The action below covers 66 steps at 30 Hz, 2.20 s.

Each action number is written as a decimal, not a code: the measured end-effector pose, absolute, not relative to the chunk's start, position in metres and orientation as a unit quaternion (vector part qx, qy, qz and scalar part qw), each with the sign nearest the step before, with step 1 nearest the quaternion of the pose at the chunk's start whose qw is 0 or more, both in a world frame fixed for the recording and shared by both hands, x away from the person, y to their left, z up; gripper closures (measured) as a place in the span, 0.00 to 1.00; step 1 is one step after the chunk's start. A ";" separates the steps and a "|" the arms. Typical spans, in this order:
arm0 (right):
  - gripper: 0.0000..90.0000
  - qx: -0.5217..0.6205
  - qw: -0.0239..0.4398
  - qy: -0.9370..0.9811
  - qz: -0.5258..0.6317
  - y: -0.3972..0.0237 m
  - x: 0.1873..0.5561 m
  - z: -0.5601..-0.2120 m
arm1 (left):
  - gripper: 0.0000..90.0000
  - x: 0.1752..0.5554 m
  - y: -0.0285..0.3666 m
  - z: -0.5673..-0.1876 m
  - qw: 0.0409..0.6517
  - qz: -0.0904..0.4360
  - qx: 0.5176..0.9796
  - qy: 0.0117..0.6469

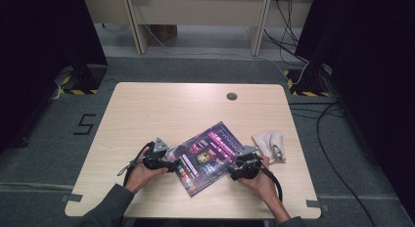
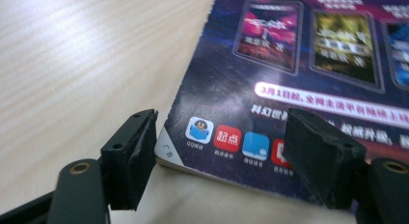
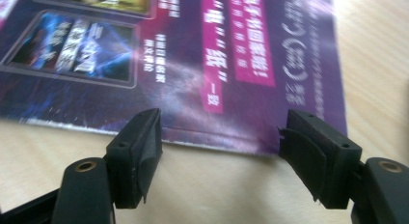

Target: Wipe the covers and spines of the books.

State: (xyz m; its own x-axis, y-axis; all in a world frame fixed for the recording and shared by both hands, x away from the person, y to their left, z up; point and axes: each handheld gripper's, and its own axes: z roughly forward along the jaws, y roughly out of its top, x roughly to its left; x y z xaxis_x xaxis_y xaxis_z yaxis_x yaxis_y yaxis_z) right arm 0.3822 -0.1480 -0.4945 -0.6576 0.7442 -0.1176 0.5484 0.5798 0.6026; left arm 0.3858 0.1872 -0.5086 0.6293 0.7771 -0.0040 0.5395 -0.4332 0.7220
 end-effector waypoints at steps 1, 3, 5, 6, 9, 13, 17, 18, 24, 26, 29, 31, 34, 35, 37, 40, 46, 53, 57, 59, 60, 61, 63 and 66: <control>0.34 0.372 0.184 0.869 0.267 -0.148 0.384 -0.494 | 0.33 0.381 0.188 -0.508 0.352 0.166 0.832 0.395; 0.34 0.380 0.192 0.864 0.269 -0.149 0.389 -0.495 | 0.34 0.371 0.188 -0.507 0.351 0.164 0.834 0.392; 0.35 0.382 0.204 0.862 0.264 -0.148 0.394 -0.495 | 0.35 0.361 0.190 -0.507 0.353 0.157 0.836 0.388; 0.35 0.381 0.210 0.862 0.260 -0.147 0.397 -0.494 | 0.35 0.356 0.190 -0.507 0.356 0.150 0.836 0.390; 0.37 0.376 0.227 0.862 0.254 -0.145 0.408 -0.494 | 0.39 0.341 0.188 -0.510 0.346 0.138 0.846 0.381; 0.39 0.390 0.224 0.855 0.258 -0.145 0.423 -0.495 | 0.38 0.324 0.181 -0.508 0.347 0.124 0.854 0.367; 0.38 0.409 0.192 0.844 0.288 -0.150 0.427 -0.491 | 0.37 0.312 0.175 -0.507 0.355 0.108 0.859 0.352; 0.38 0.414 0.185 0.841 0.296 -0.151 0.426 -0.490 | 0.36 0.310 0.173 -0.506 0.359 0.105 0.859 0.350; 0.39 0.422 0.137 0.839 0.315 -0.148 0.419 -0.491 | 0.36 0.303 0.169 -0.506 0.363 0.096 0.862 0.340; 0.39 0.412 0.127 0.848 0.309 -0.145 0.417 -0.494 | 0.36 0.302 0.169 -0.506 0.365 0.092 0.863 0.337; 0.39 0.411 0.120 0.849 0.310 -0.141 0.416 -0.497 | 0.35 0.300 0.167 -0.506 0.366 0.091 0.864 0.333; 0.39 0.410 0.115 0.849 0.313 -0.141 0.416 -0.498 | 0.36 0.298 0.165 -0.507 0.367 0.089 0.867 0.325; 0.38 0.412 0.103 0.845 0.325 -0.140 0.417 -0.500 | 0.36 0.294 0.161 -0.507 0.368 0.088 0.869 0.319; 0.38 0.409 0.107 0.846 0.326 -0.139 0.418 -0.500 | 0.35 0.293 0.159 -0.507 0.367 0.088 0.870 0.316; 0.37 0.409 0.109 0.845 0.327 -0.138 0.418 -0.500 | 0.35 0.291 0.156 -0.508 0.367 0.085 0.872 0.312; 0.36 0.411 0.113 0.843 0.328 -0.137 0.421 -0.501 | 0.35 0.288 0.152 -0.508 0.369 0.082 0.874 0.306; 0.37 0.397 0.127 0.849 0.323 -0.133 0.424 -0.500 | 0.35 0.286 0.149 -0.508 0.368 0.079 0.877 0.298; 0.38 0.396 0.137 0.848 0.325 -0.137 0.423 -0.492 | 0.32 0.290 0.155 -0.504 0.379 0.083 0.867 0.311; 0.38 0.410 0.160 0.831 0.341 -0.153 0.424 -0.474 | 0.27 0.295 0.163 -0.501 0.390 0.100 0.854 0.329; 0.38 0.419 0.176 0.823 0.341 -0.165 0.426 -0.467 | 0.26 0.298 0.166 -0.501 0.396 0.109 0.844 0.344; 0.38 0.422 0.186 0.821 0.338 -0.171 0.427 -0.464 | 0.26 0.300 0.168 -0.500 0.399 0.112 0.840 0.350; 0.38 0.428 0.197 0.819 0.327 -0.176 0.427 -0.461 | 0.25 0.301 0.170 -0.500 0.399 0.115 0.837 0.358; 0.38 0.439 0.213 0.815 0.313 -0.188 0.430 -0.457 | 0.23 0.304 0.173 -0.500 0.399 0.122 0.831 0.367; 0.38 0.465 0.220 0.800 0.307 -0.207 0.433 -0.455 | 0.22 0.308 0.175 -0.500 0.396 0.135 0.825 0.381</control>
State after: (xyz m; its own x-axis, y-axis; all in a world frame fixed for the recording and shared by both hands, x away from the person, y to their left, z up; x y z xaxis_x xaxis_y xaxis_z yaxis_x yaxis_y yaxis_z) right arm 0.4330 -0.2072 -0.4549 -0.4698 0.8803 -0.0664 0.6097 0.3779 0.6968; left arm 0.3080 0.1754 -0.5001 0.6736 0.7350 -0.0778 0.5208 -0.3973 0.7556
